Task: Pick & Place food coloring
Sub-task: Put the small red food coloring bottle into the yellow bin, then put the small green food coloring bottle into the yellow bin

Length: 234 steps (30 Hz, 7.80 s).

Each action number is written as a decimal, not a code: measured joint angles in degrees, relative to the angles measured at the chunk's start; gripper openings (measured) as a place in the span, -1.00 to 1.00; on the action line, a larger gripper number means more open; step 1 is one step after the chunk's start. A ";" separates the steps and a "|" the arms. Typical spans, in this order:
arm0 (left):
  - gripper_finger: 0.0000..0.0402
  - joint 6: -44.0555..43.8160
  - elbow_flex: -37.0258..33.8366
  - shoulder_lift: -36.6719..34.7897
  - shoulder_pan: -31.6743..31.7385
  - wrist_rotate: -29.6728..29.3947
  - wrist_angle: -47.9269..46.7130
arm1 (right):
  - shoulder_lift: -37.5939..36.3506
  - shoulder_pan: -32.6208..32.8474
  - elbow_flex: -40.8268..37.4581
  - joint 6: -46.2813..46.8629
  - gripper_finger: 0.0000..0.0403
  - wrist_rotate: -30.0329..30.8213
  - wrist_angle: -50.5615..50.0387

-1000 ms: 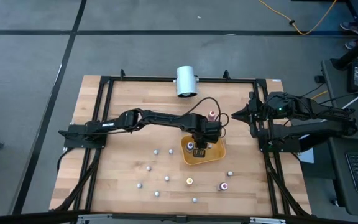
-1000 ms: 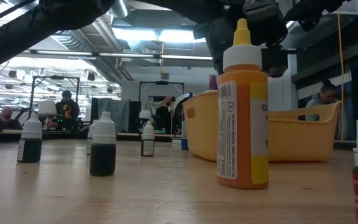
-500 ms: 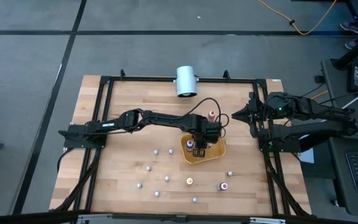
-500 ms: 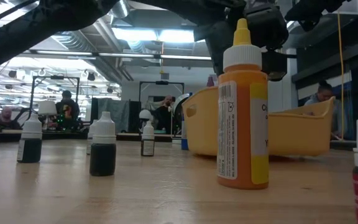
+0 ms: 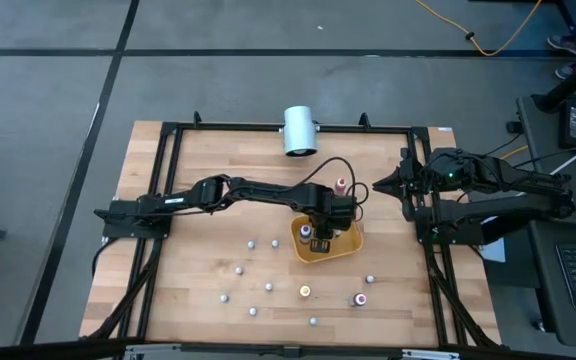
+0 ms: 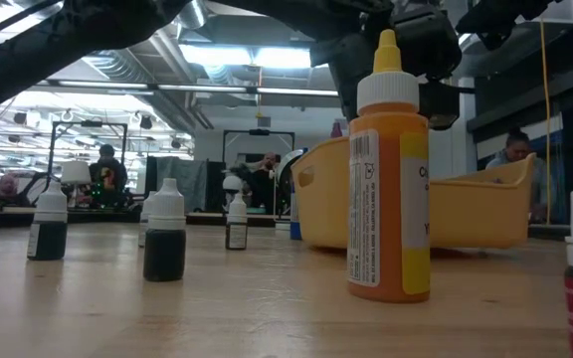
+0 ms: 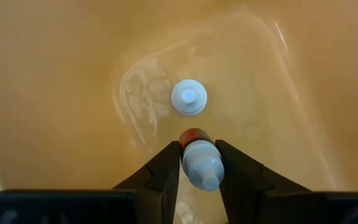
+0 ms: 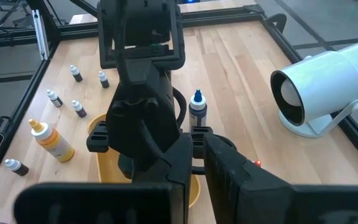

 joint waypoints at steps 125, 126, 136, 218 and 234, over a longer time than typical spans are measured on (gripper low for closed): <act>-0.67 -23.80 -75.22 -51.93 -8.85 1.30 22.66 | -0.02 0.00 0.00 -3.11 -0.78 1.07 -3.19; -0.66 -23.18 -73.47 -52.21 -8.82 1.16 21.77 | 0.00 0.00 0.00 -3.13 -0.78 1.07 -3.19; -0.66 -20.70 -54.31 -54.51 -6.05 0.11 4.13 | 0.00 -0.07 0.00 -3.13 -0.78 1.03 -3.23; -0.54 14.53 -0.08 1.14 -2.27 1.34 3.67 | 2.45 -0.04 -0.09 -0.15 -0.78 1.03 -3.65; -0.11 18.72 1.34 -4.62 -3.52 -5.95 1.82 | 2.56 -0.04 -0.11 -0.32 -0.78 0.73 -3.67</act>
